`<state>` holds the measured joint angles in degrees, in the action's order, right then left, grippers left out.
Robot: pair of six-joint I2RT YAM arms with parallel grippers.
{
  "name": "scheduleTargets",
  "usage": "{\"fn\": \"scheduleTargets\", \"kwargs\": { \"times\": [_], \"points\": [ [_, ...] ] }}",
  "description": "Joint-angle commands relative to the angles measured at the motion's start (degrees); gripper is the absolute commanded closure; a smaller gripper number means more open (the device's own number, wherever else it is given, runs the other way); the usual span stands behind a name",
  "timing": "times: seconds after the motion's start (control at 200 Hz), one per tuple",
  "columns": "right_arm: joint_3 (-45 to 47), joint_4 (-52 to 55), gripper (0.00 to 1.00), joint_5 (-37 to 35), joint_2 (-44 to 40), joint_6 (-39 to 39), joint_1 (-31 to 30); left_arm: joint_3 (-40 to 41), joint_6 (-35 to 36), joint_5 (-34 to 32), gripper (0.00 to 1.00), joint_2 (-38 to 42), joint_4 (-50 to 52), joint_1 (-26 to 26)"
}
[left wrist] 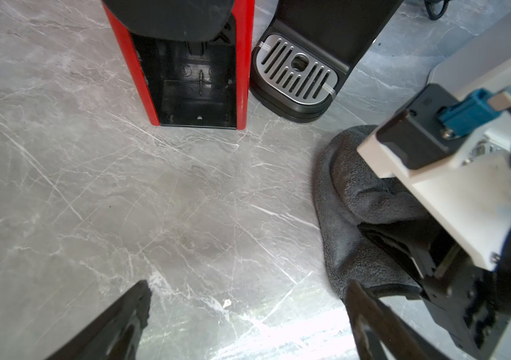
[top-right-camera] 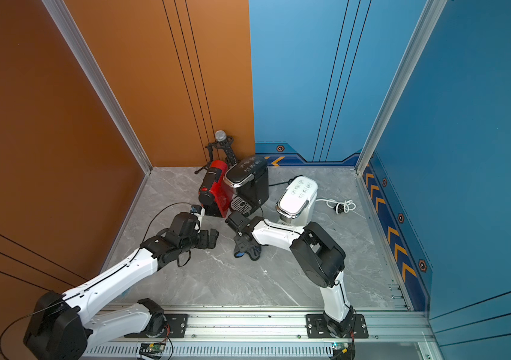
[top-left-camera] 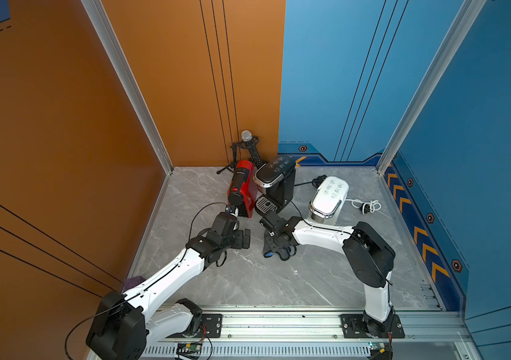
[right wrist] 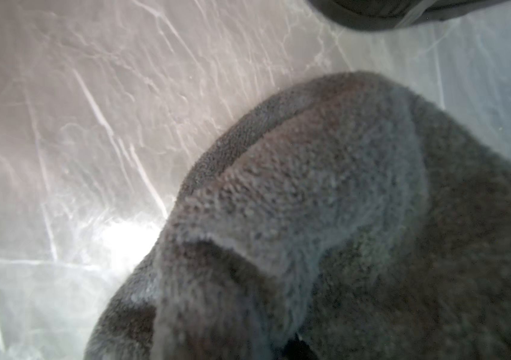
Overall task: Wipe the surface of a coffee machine
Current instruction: Pick up the cleaning item at the center of the board, then wipe the dirt from the surface of the coffee machine.
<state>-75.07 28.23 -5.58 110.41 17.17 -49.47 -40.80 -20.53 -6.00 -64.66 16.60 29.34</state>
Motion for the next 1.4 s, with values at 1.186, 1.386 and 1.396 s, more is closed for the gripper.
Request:
{"fn": "scheduleTargets", "kwargs": {
  "times": [1.186,1.386,1.396],
  "points": [
    [20.49,-4.32,0.84,31.23,-59.77,0.15,37.09,-13.63,-11.6,27.6,0.02,-14.24,-21.05,4.45],
    [20.29,-4.32,0.88,30.7,-54.3,1.64,37.69,-17.51,-10.71,27.09,0.02,-21.07,-21.01,7.49],
    [20.11,-4.47,0.88,30.43,-54.09,1.64,37.63,-17.59,-10.81,26.89,0.02,-21.26,-21.0,7.55]
  ]
}}
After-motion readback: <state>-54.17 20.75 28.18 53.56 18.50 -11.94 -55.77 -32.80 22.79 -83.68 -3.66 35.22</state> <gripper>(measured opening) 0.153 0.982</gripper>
